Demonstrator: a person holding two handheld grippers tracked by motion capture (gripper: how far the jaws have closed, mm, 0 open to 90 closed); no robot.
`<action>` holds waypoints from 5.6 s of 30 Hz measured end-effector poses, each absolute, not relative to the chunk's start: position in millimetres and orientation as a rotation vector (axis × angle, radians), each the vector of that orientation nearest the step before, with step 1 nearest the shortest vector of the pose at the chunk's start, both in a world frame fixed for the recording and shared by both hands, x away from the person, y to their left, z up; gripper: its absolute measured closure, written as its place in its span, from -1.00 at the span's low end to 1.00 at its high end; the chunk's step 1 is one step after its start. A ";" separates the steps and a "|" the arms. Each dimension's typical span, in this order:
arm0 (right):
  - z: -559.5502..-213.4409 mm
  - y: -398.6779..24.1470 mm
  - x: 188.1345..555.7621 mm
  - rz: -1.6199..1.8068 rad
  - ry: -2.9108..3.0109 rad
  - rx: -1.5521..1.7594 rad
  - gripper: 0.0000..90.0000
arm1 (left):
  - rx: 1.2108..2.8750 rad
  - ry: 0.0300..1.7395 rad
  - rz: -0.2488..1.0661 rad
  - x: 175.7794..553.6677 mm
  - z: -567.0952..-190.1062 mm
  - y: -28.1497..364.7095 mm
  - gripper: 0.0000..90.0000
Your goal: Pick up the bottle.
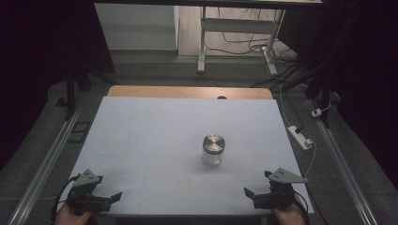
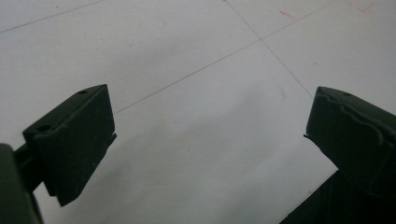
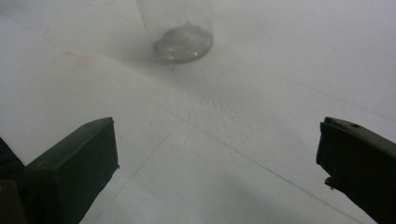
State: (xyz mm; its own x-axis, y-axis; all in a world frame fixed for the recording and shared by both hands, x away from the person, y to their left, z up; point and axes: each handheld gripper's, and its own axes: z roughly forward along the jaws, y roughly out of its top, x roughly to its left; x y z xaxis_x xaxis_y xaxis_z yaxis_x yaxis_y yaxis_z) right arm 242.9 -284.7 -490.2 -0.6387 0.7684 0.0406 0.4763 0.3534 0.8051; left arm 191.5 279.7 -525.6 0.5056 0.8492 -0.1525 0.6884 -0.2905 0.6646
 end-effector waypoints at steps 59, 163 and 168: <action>-483.3 -214.3 284.4 1.285 2.416 0.866 -1.00 | 2.047 1.258 0.270 193.0 -526.2 281.6 -0.96; -469.4 -135.6 350.8 1.228 2.533 0.715 -0.69 | 2.066 1.164 0.220 193.1 -525.7 279.5 -1.00; -466.4 -125.9 346.1 1.253 2.547 0.688 -0.69 | 2.064 1.165 0.218 193.3 -525.7 279.8 -1.00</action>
